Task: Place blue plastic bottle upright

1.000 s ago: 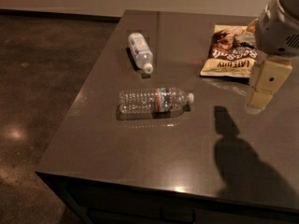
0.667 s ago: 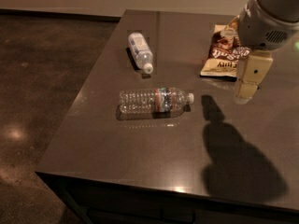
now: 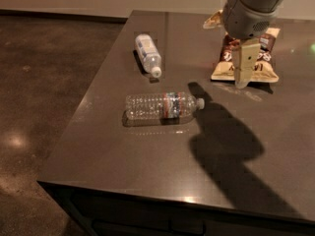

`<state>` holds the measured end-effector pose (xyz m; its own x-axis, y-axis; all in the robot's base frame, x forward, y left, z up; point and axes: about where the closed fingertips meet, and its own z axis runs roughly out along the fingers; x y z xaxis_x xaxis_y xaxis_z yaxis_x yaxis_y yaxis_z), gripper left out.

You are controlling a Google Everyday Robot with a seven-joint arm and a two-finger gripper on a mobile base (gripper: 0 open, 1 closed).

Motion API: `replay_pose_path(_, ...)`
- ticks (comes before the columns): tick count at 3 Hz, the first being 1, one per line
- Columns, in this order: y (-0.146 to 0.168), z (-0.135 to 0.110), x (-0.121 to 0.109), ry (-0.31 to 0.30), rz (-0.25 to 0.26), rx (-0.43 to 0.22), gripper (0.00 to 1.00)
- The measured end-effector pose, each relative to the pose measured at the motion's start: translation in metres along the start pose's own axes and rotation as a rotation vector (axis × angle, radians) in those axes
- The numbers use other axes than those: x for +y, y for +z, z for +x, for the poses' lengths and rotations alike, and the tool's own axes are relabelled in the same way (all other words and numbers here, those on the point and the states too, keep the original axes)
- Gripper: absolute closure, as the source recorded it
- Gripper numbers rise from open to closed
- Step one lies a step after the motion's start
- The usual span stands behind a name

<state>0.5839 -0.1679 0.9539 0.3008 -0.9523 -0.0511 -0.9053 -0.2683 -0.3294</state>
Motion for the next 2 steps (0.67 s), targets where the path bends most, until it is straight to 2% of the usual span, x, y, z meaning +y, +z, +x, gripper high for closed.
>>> replay_pose_path(2,0.018,-0.009,-0.036,-0.306,0.002,-0.043,0.00)
